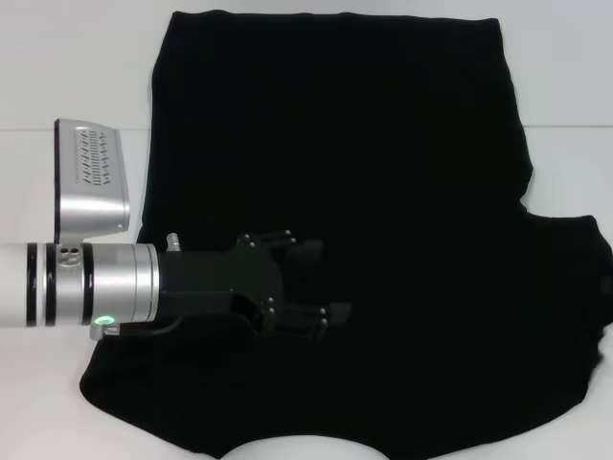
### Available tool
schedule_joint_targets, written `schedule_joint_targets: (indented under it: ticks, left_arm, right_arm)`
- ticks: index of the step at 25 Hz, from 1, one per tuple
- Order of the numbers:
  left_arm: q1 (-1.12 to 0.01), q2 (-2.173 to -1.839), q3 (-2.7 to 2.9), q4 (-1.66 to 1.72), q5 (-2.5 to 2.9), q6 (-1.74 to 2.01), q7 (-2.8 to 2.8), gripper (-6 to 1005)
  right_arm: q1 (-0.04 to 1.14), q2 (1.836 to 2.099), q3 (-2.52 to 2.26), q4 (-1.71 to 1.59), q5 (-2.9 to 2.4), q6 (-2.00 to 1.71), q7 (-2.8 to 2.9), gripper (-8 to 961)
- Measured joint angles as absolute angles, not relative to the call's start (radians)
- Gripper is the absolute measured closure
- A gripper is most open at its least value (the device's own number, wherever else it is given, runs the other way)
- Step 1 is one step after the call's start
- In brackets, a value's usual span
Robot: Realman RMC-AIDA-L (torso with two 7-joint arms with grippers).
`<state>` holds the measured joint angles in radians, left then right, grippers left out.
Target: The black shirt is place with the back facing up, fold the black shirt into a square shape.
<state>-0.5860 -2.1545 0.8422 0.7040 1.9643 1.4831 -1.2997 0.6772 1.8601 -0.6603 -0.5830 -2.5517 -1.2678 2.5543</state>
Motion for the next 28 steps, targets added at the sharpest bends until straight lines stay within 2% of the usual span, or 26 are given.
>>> schedule_joint_targets:
  ticks: [9,17,28]
  left_arm:
    - [-0.581,-2.161,0.841,0.704,1.947,1.483,-1.354,143]
    - [-0.577,-2.161,0.838,0.698,1.933,1.483,-1.377,151]
    - [-0.577,-2.161,0.837,0.695,1.93,1.489,-1.383,161]
  right_arm:
    - [0.677,1.852,-0.599,-0.635,-2.551,-1.228,2.432,940]
    - [0.679,1.856,-0.598,-0.677,-2.551,-1.245,2.381,941]
    - [0.781,1.914,-0.64,-0.74,-2.55,-1.331,2.349,940]
